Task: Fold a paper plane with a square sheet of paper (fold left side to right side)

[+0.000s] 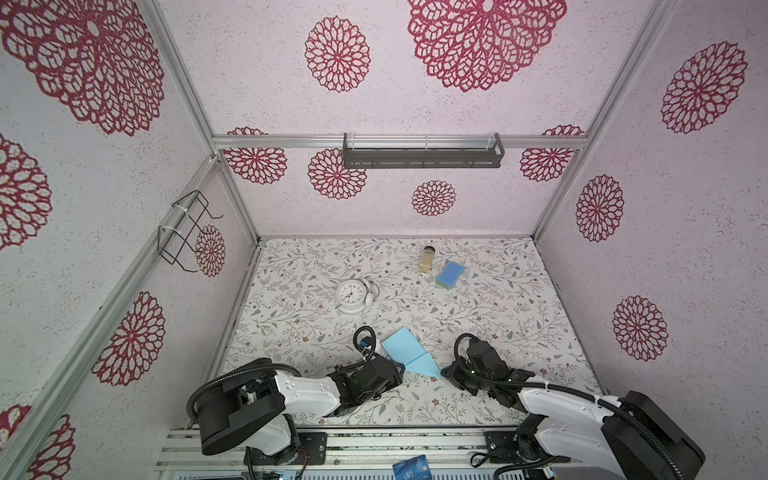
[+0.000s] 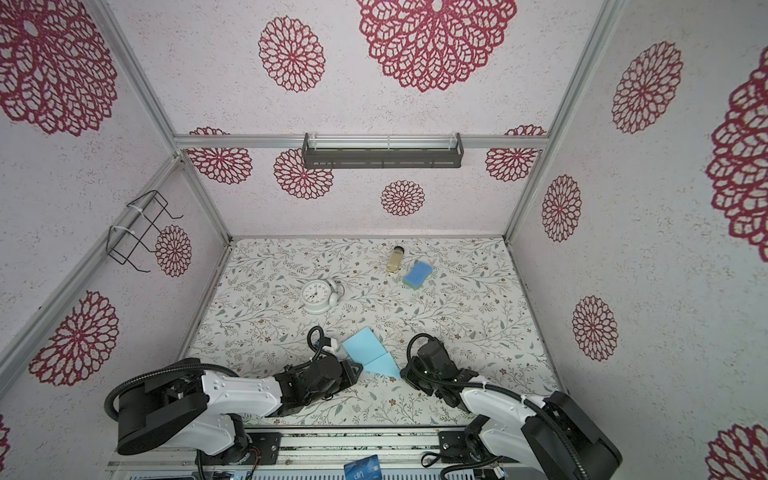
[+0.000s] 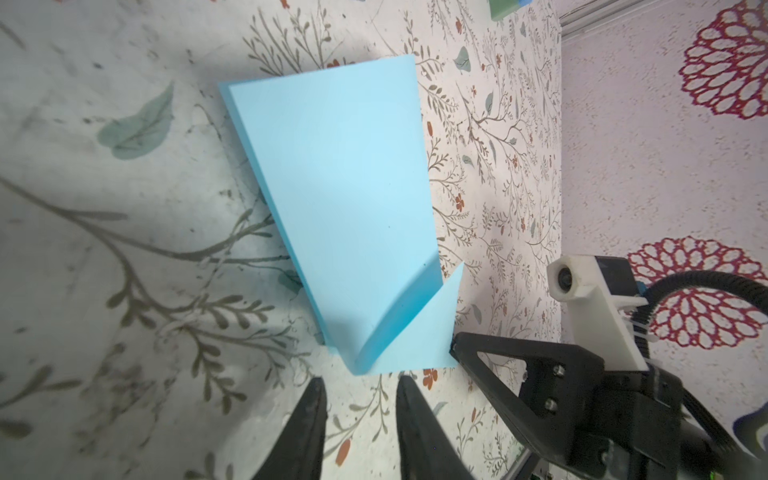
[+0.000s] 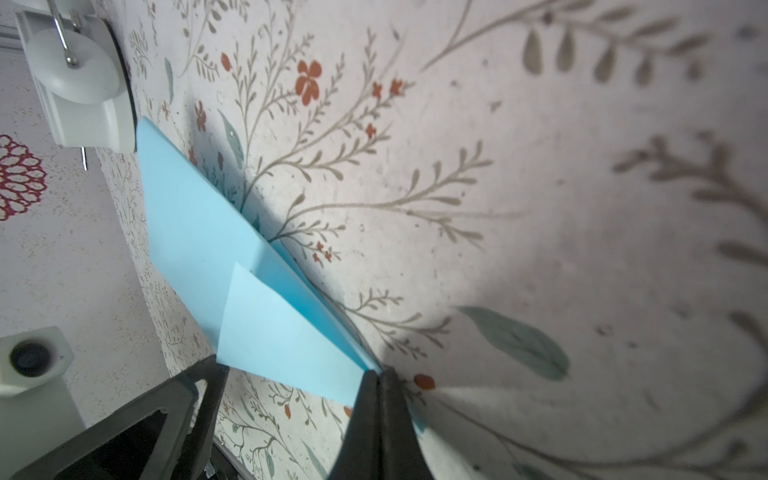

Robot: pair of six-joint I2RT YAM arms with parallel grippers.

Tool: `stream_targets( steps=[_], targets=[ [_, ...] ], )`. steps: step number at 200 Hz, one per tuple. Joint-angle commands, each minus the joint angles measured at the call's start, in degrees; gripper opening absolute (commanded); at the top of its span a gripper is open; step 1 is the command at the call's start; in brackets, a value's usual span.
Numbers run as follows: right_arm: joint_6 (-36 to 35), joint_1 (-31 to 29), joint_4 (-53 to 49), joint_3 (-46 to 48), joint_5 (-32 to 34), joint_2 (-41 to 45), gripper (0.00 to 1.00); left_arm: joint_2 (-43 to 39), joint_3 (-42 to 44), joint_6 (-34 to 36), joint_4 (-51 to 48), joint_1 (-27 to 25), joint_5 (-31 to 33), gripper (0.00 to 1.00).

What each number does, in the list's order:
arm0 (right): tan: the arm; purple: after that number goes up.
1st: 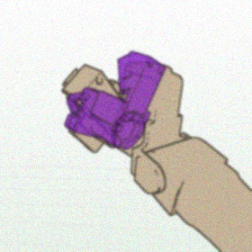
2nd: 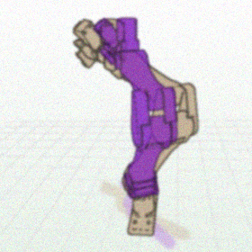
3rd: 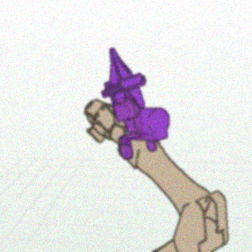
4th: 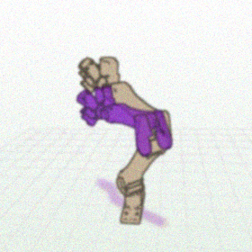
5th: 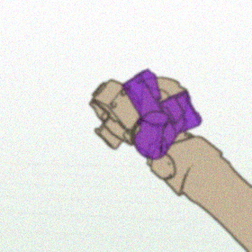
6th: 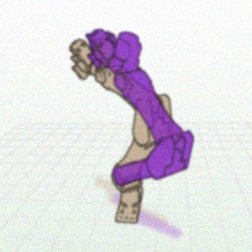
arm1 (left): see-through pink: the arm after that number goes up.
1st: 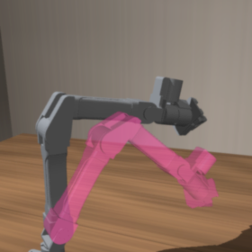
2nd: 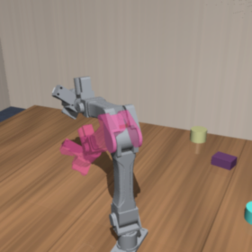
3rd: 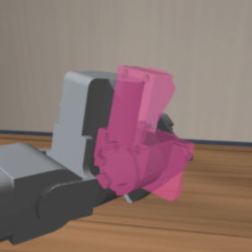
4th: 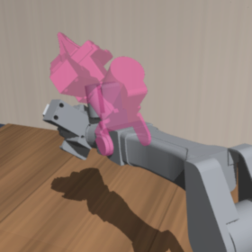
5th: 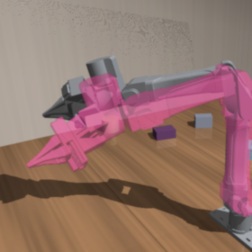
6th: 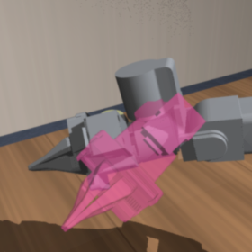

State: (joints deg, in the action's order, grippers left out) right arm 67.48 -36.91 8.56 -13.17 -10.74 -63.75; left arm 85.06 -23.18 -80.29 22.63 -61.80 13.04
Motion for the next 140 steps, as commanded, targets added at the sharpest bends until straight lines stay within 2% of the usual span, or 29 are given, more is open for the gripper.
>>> stream_targets(
  steps=[1,65,88,140],
  targets=[
    [0.2,-0.3,-2.7,-0.3,1.4,0.6,0.0,1.7,-1.1,-0.1,3.2,0.6,0.1,0.32],
    [0.2,-0.3,-2.7,-0.2,1.5,0.7,0.0,5.7,-3.2,0.7,6.6,1.7,-1.8,0.31],
    [0.3,-0.3,-2.8,0.0,1.5,0.9,0.0,6.6,-3.4,0.7,7.5,2.0,-2.3,0.27],
    [-1.0,-0.3,-4.8,-1.1,1.9,3.2,0.0,6.5,-3.2,1.3,8.2,2.9,-2.9,0.03]
  ],
)
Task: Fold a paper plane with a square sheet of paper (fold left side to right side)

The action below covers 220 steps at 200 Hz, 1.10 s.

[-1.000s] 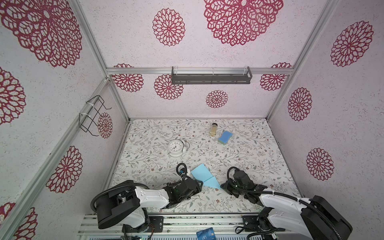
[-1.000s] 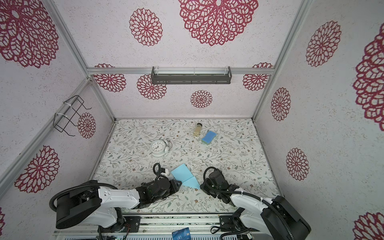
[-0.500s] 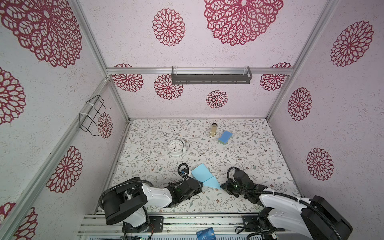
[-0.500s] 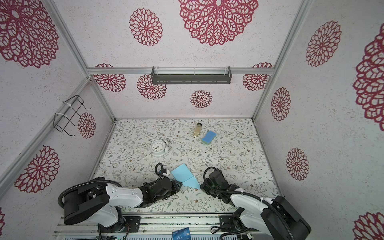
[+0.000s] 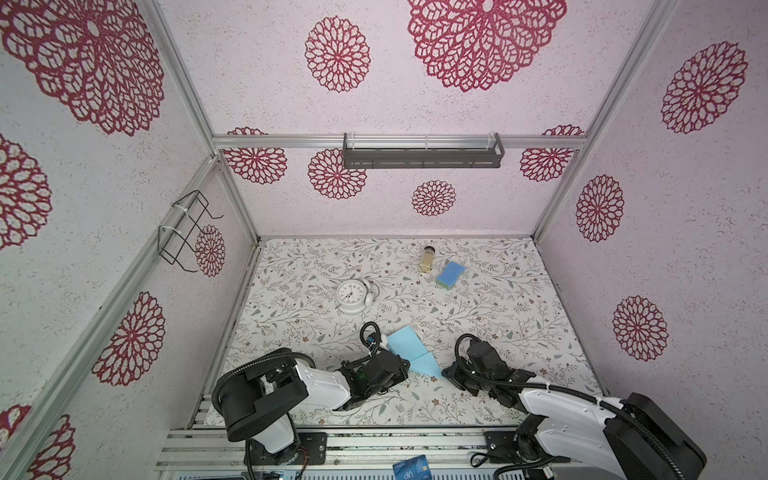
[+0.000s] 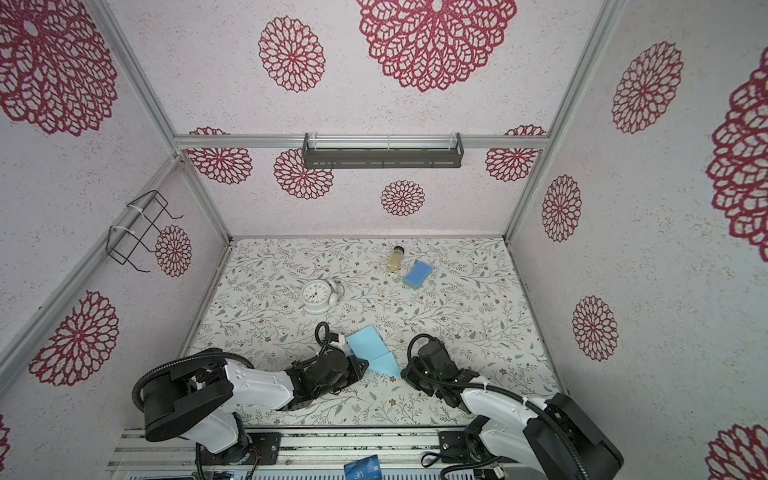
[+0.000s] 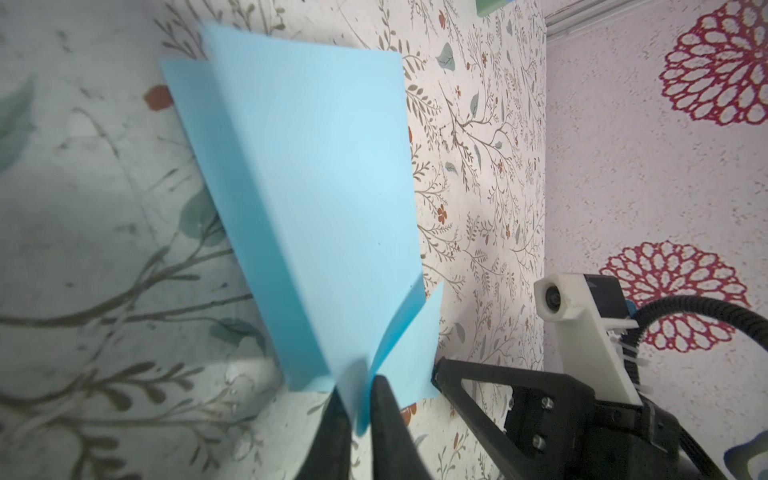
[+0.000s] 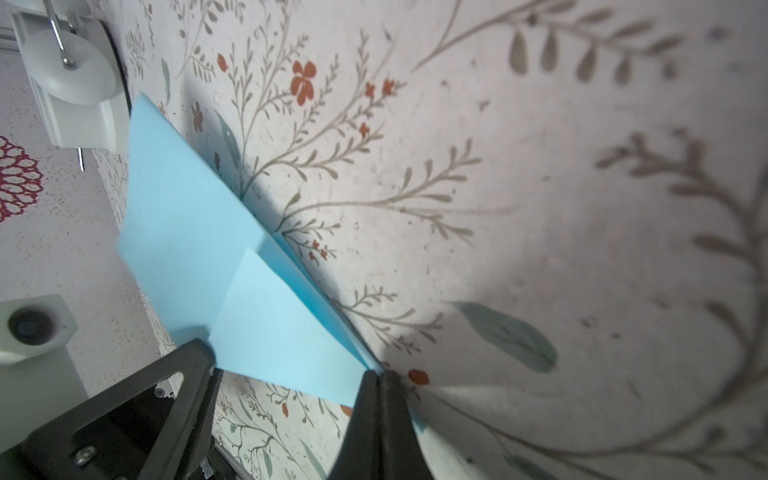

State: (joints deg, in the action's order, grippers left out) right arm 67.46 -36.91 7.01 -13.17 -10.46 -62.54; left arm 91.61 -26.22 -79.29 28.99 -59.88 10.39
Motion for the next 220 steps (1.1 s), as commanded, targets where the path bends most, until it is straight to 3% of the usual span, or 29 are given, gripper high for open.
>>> stream_targets(
  steps=[1,50,86,108,148,220],
  targets=[
    [-1.1,-0.3,-3.5,-1.2,1.6,2.1,0.0,-0.1,-0.2,0.4,1.8,1.0,-0.3,0.03],
    [-14.3,-0.3,-14.0,-8.2,2.9,6.2,0.0,-5.3,-1.2,3.6,-3.6,3.6,-3.5,0.0],
    [-28.0,-0.6,-19.0,-12.9,2.4,5.7,0.27,-8.3,-4.2,7.3,-10.7,7.1,-10.4,0.0],
    [-33.9,-2.0,-21.5,-15.5,4.0,4.9,0.35,-8.4,-6.5,9.5,-14.5,9.0,-15.2,0.0],
    [-37.6,-6.0,-20.7,-17.0,6.8,2.6,0.43,-6.9,-9.8,11.7,-16.7,11.8,-22.4,0.0],
    [-39.9,-12.4,-17.3,-20.2,13.3,-5.7,0.44,-3.1,-14.5,12.9,-18.6,14.0,-29.4,0.0]
  ],
)
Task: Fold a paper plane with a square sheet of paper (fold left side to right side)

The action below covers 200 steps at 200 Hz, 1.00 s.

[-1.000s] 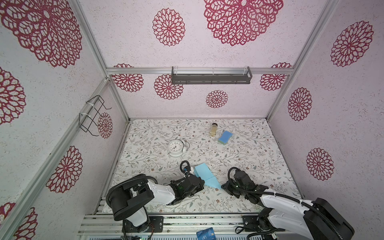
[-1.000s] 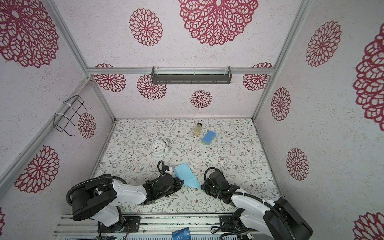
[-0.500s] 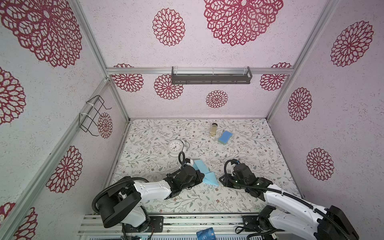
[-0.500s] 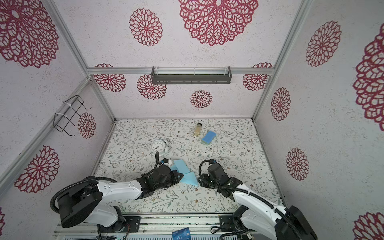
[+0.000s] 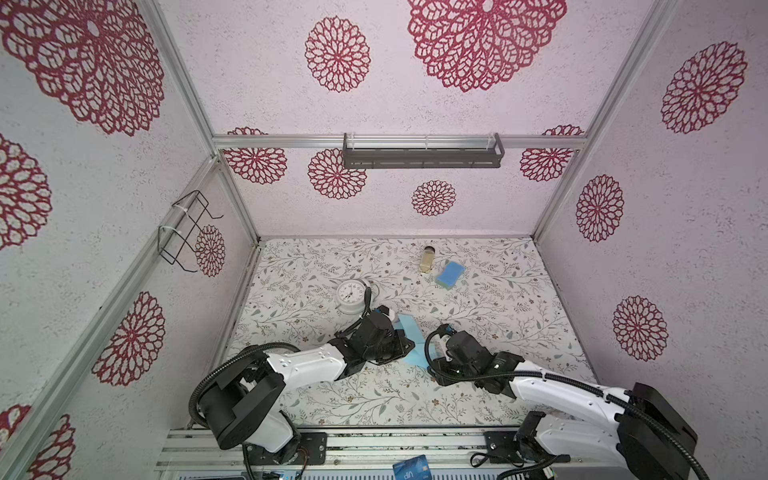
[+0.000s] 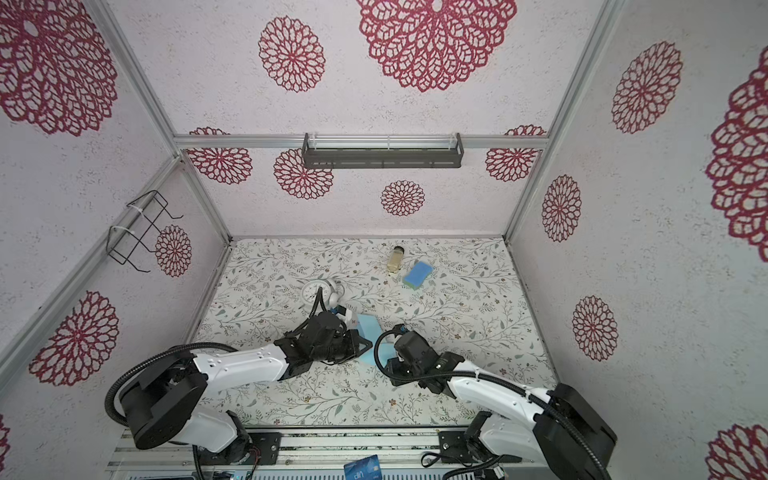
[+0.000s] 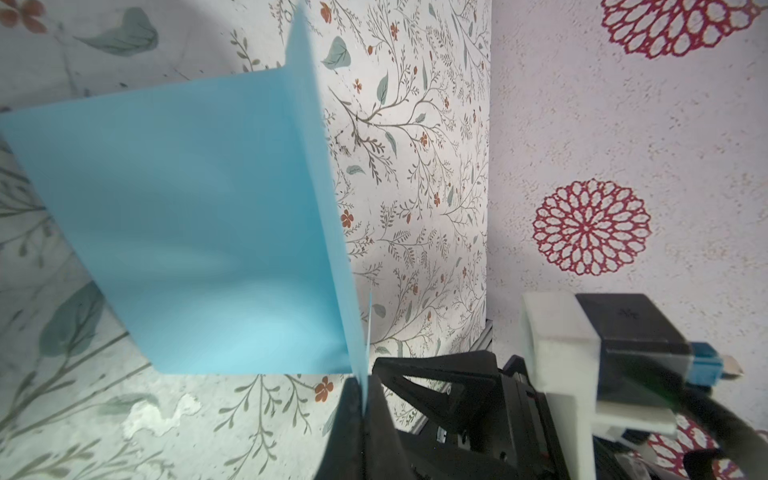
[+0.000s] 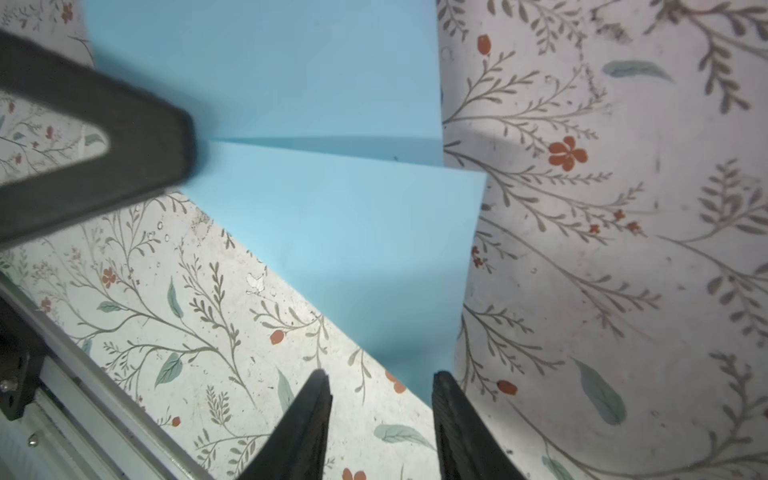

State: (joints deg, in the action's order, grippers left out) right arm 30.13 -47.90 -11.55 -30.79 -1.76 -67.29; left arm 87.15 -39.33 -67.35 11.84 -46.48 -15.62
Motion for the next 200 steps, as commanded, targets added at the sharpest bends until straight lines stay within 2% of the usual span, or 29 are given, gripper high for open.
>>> stream_targets(
  steps=[1,147,200],
  targets=[
    [-2.5,-1.5,1.2,-2.6,4.7,-1.0,0.44,1.5,-1.4,1.0,-1.4,0.6,-3.4,0.0],
    [-4.0,-5.5,3.2,-3.9,11.6,-7.4,0.36,4.0,-2.3,0.7,-1.4,1.5,-6.4,0.0],
    [-3.7,-6.4,4.2,-3.8,12.8,-8.9,0.29,4.0,-2.2,0.7,-1.3,1.6,-6.8,0.0]
  ],
)
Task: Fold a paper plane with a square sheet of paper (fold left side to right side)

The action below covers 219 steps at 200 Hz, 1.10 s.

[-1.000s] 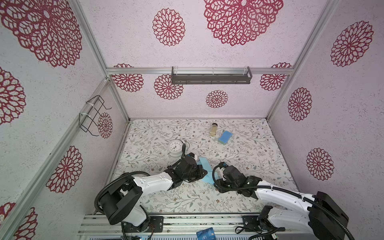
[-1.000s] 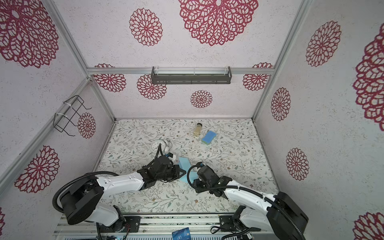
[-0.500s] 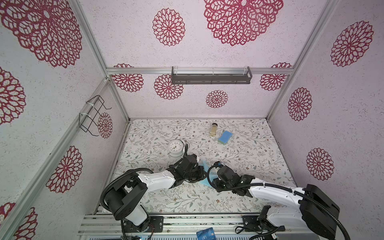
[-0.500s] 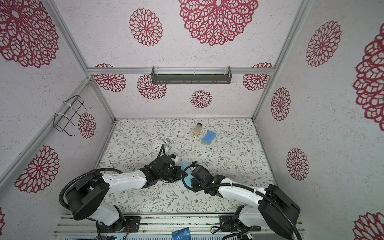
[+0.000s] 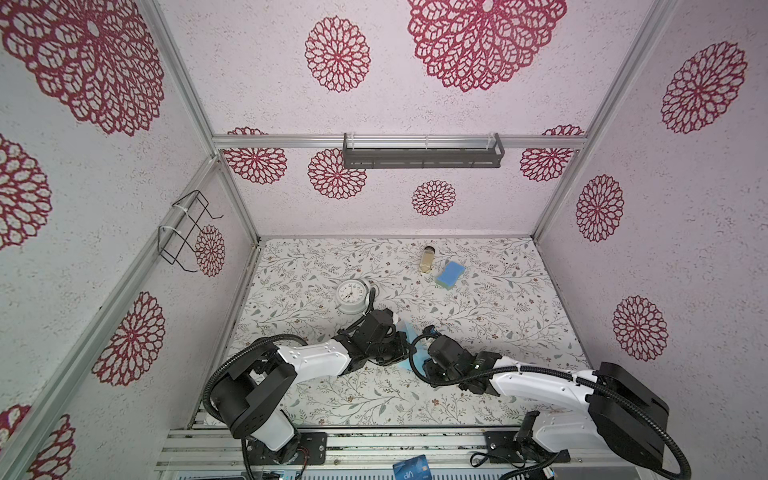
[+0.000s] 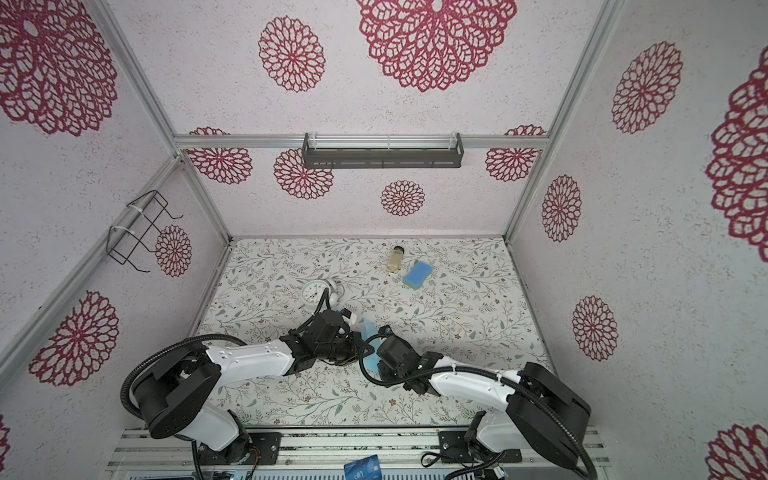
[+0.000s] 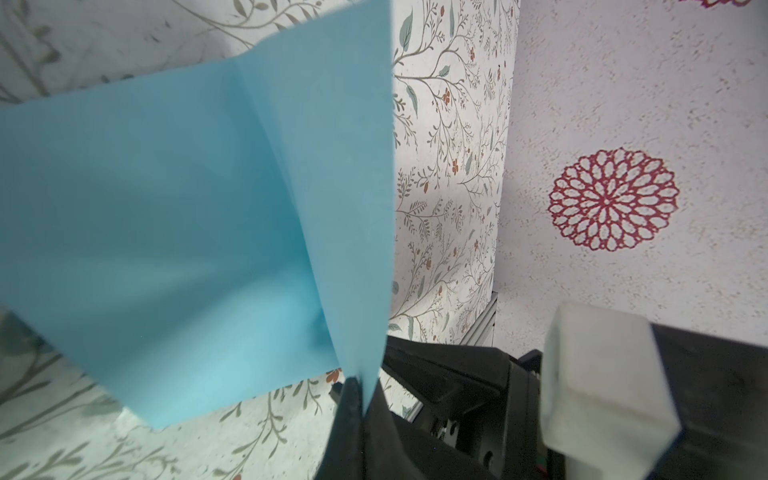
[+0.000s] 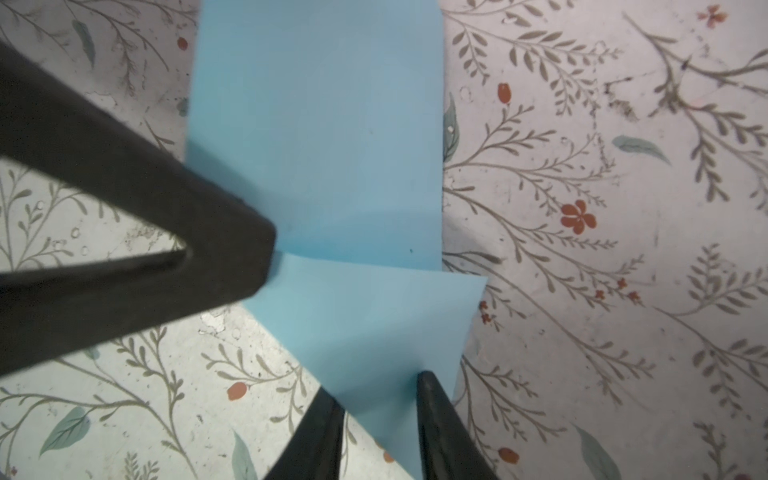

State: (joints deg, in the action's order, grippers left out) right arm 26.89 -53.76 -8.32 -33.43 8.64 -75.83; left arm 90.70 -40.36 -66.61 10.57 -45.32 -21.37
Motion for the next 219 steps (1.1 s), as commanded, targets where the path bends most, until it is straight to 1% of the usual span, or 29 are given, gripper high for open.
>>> stream_targets(
  steps=[1,25,55,78,88,103,116,133,157,174,190,202,219],
  targets=[
    [-0.4,-0.6,0.9,-1.2,2.4,-0.3,0.29,0.4,-1.1,-0.1,0.0,0.5,-1.0,0.0],
    [-0.2,-0.8,1.3,-1.0,2.8,-0.6,0.21,0.5,-1.1,-0.1,0.0,0.6,-1.1,0.0],
    [-0.2,-0.8,1.6,-0.7,2.7,-1.0,0.05,0.5,-1.1,-0.1,-0.2,1.0,-1.1,0.0],
    [0.3,-0.8,1.9,-0.5,1.7,-1.0,0.0,-0.1,-1.0,0.1,-0.7,1.9,-0.5,0.23],
    [0.9,-0.8,2.2,-0.5,1.0,-1.0,0.0,-0.7,-1.0,0.4,-1.2,2.6,0.0,0.32],
    [1.8,-0.8,2.3,-0.6,-0.6,-1.3,0.0,-2.0,-1.3,1.1,-2.4,3.7,0.6,0.42],
    [2.9,-0.8,2.3,-1.0,-2.1,-1.8,0.0,-3.3,-1.6,2.1,-4.3,4.7,1.5,0.49],
    [4.3,-0.7,2.1,-1.9,-4.4,-3.0,0.0,-5.0,-1.4,3.1,-6.3,5.9,2.2,0.51],
    [6.5,-0.4,1.1,-3.6,-7.7,-5.1,0.0,-7.2,-0.5,4.1,-8.5,6.7,3.3,0.5],
    [8.3,0.0,0.3,-4.7,-9.5,-6.5,0.0,-8.6,0.6,4.4,-9.4,6.8,4.2,0.47],
    [9.9,0.7,-0.4,-5.5,-11.1,-7.5,0.0,-9.9,2.1,4.0,-9.4,6.8,5.1,0.42],
    [11.1,1.4,-0.6,-5.7,-12.3,-8.0,0.0,-10.6,3.5,3.5,-9.0,6.8,5.5,0.32],
    [12.7,2.6,-0.3,-5.4,-14.0,-8.4,0.0,-11.2,5.0,2.9,-8.1,6.7,5.6,0.11]
  ],
)
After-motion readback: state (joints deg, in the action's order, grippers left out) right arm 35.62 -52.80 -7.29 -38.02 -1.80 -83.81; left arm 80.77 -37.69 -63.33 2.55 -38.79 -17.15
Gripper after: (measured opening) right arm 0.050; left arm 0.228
